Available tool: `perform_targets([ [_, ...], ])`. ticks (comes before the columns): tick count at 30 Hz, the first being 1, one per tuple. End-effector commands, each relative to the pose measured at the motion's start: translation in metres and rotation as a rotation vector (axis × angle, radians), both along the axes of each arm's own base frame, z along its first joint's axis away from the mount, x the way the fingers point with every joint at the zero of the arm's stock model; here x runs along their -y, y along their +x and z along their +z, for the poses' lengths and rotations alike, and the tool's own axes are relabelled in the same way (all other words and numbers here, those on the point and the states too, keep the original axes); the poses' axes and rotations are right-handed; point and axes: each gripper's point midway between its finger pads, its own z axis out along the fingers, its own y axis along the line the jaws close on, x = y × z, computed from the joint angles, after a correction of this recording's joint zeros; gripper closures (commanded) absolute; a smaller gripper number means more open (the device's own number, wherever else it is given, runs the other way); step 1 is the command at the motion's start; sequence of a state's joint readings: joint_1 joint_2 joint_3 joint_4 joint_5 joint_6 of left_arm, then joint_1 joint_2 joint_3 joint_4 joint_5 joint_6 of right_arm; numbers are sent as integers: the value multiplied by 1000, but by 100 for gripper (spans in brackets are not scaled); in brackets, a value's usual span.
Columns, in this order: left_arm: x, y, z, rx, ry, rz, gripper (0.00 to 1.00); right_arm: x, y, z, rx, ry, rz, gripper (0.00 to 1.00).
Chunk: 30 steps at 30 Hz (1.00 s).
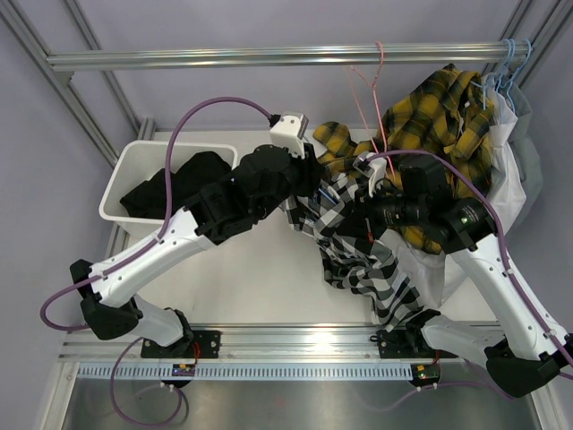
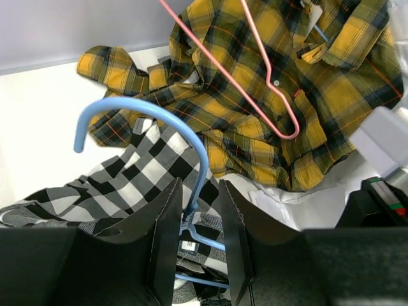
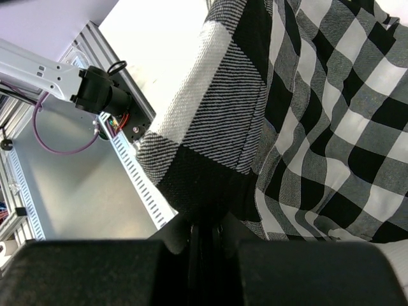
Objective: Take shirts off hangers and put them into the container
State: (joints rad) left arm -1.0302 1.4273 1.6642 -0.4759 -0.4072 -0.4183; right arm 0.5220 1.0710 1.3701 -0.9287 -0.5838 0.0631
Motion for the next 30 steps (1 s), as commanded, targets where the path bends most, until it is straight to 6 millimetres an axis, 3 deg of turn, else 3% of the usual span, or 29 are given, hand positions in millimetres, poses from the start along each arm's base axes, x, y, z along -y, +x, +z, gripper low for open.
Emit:
perform_targets([
  [1, 4, 4, 6, 15, -47, 28, 66, -8, 2, 16, 132, 36, 82, 100],
  [3, 3, 7, 3, 17, -31, 41, 68, -8, 2, 16, 132, 36, 84, 100],
  [7, 0, 12, 4, 35, -19, 74, 100, -7, 5, 18, 132, 32, 58, 100],
  [8, -2, 15, 5, 43, -19, 88, 100, -5, 5, 20, 122, 33, 26, 100],
  [13, -18, 35, 0, 83, 28, 240, 100, 16, 16, 34, 149, 10, -152, 37],
  [16, -30, 50, -17, 60, 94, 385, 100, 35, 21, 43, 158, -7, -288, 28],
  [17, -32, 54, -10, 55, 68, 426, 100, 44, 23, 46, 169, -16, -349, 23],
  [18, -40, 56, -18, 47, 115, 476, 100, 47, 24, 49, 161, -4, -388, 21],
  [23, -29, 66, -38, -3, 139, 543, 100, 54, 21, 61, 163, 79, -468, 20],
  [30, -18, 67, -46, -12, 136, 544, 100, 30, 39, 28, 24, 169, -540, 22],
])
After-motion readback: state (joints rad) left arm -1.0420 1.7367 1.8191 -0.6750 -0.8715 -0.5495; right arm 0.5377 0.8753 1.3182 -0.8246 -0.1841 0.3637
